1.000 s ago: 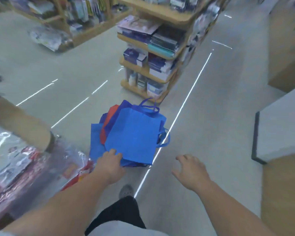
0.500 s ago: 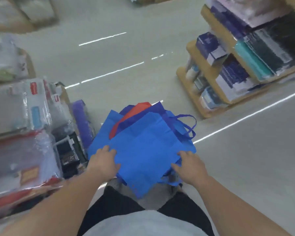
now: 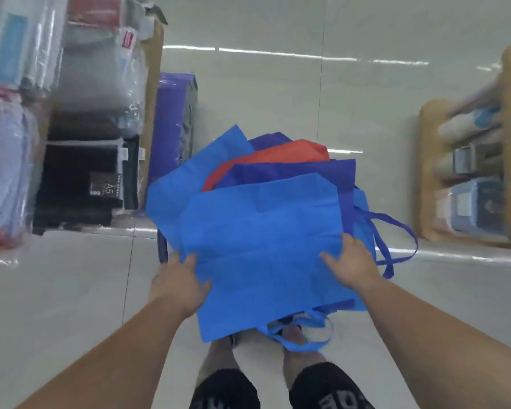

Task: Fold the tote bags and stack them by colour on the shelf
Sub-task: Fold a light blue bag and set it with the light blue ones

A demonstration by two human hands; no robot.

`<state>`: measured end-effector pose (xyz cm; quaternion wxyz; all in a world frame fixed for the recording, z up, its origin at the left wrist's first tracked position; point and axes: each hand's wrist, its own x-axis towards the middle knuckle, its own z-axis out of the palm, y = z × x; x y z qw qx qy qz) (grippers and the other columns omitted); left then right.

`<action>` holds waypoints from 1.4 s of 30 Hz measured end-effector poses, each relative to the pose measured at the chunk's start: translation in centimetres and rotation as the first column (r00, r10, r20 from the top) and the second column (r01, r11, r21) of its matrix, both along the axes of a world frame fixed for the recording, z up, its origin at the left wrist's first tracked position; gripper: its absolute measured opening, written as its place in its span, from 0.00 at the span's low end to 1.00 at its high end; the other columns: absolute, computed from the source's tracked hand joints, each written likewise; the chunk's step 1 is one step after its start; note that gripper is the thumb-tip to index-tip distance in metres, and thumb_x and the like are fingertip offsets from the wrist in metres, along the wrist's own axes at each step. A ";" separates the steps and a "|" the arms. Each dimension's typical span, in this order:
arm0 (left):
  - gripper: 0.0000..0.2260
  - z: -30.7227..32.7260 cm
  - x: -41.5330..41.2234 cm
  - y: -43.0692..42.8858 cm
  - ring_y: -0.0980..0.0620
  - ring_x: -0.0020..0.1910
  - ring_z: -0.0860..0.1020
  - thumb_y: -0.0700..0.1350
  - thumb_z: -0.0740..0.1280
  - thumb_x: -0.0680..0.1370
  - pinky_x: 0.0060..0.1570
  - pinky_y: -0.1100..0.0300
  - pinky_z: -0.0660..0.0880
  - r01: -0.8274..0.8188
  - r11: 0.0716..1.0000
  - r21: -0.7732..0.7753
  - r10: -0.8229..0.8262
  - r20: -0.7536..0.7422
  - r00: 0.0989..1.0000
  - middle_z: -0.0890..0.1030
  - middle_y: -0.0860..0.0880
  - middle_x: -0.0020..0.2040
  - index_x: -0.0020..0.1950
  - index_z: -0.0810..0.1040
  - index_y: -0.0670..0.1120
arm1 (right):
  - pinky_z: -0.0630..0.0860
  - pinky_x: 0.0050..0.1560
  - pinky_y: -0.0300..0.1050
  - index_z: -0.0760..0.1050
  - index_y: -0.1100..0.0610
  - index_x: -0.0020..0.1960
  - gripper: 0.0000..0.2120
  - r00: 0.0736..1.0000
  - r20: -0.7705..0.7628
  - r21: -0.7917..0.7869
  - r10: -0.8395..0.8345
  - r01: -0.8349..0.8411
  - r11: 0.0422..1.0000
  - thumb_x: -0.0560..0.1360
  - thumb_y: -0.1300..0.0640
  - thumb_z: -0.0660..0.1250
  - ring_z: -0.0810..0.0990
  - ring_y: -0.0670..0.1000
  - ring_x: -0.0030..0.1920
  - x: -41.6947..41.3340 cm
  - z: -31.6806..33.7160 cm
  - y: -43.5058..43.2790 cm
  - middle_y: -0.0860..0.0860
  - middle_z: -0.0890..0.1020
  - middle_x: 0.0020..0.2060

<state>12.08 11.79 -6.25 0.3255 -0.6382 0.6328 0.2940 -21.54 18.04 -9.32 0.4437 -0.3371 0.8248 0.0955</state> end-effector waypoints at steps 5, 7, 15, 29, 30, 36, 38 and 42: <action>0.36 -6.4 1.3 1.1 0.39 0.71 0.69 0.60 0.69 0.76 0.65 0.46 0.73 -0.497 0.865 0.074 0.501 -0.198 0.842 0.62 0.44 0.77 0.80 0.57 0.56 | 0.68 0.69 0.53 0.48 0.58 0.82 0.44 0.993 0.025 -0.038 -0.116 0.117 0.992 0.78 0.43 0.68 0.64 0.60 0.76 0.8 -4.1 -0.1 0.57 0.62 0.78; 0.31 -7.6 1.2 1.6 0.41 0.66 0.73 0.55 0.71 0.77 0.63 0.45 0.75 -0.677 0.735 0.042 0.652 -0.318 0.688 0.68 0.44 0.72 0.77 0.63 0.54 | 0.73 0.61 0.51 0.58 0.61 0.78 0.36 0.982 0.002 -0.097 -0.189 0.188 0.977 0.79 0.44 0.67 0.71 0.59 0.70 1.2 -4.5 -0.1 0.56 0.72 0.69; 0.03 -4.7 1.6 1.8 0.47 0.41 0.79 0.36 0.66 0.79 0.43 0.57 0.74 -0.933 0.325 0.153 0.876 -0.421 0.236 0.81 0.46 0.43 0.49 0.80 0.38 | 0.58 0.32 0.45 0.58 0.55 0.39 0.19 0.920 0.097 -0.260 -0.381 0.392 0.882 0.83 0.51 0.61 0.60 0.51 0.33 2.7 -0.8 0.2 0.50 0.62 0.33; 0.03 23.8 7.4 0.7 0.57 0.49 0.79 0.44 0.59 0.85 0.43 0.55 0.74 -0.684 0.706 -0.181 0.303 -0.797 0.523 0.80 0.57 0.51 0.57 0.72 0.49 | 0.79 0.47 0.52 0.79 0.54 0.52 0.09 0.842 0.405 -0.481 -0.355 0.527 0.700 0.83 0.51 0.64 0.84 0.52 0.52 3.6 26.5 3.7 0.50 0.85 0.50; 0.05 26.3 8.1 0.7 0.60 0.51 0.80 0.43 0.59 0.85 0.45 0.57 0.75 -0.690 0.702 -0.174 0.281 -0.823 0.493 0.80 0.59 0.53 0.58 0.73 0.51 | 0.78 0.47 0.52 0.79 0.57 0.55 0.10 0.839 0.431 -0.490 -0.332 0.527 0.695 0.82 0.51 0.64 0.84 0.52 0.52 3.5 28.4 3.9 0.51 0.85 0.52; 0.11 36.5 11.4 1.4 0.51 0.52 0.85 0.35 0.60 0.84 0.42 0.59 0.82 -0.755 0.637 0.155 0.360 -0.926 0.115 0.85 0.51 0.56 0.61 0.76 0.48 | 0.80 0.53 0.59 0.76 0.47 0.66 0.13 0.741 0.670 -0.420 -0.047 0.431 0.798 0.84 0.57 0.61 0.85 0.54 0.55 3.2 35.9 2.7 0.48 0.85 0.57; 0.16 38.3 12.4 2.5 0.46 0.54 0.84 0.32 0.60 0.82 0.46 0.52 0.84 -0.718 0.641 0.272 0.408 -0.913 0.019 0.85 0.48 0.58 0.63 0.76 0.49 | 0.78 0.56 0.60 0.75 0.46 0.67 0.16 0.702 0.712 -0.393 0.034 0.357 0.847 0.84 0.61 0.59 0.84 0.56 0.57 3.1 37.6 1.4 0.50 0.85 0.59; 0.12 40.7 14.0 5.1 0.46 0.49 0.85 0.40 0.75 0.71 0.45 0.52 0.84 -0.778 0.533 0.332 0.376 -0.917 -0.134 0.85 0.44 0.56 0.54 0.84 0.48 | 0.81 0.55 0.56 0.78 0.59 0.65 0.15 0.568 0.821 -0.309 0.063 0.348 0.885 0.80 0.63 0.63 0.83 0.59 0.58 1.6 39.3 -1.8 0.59 0.82 0.63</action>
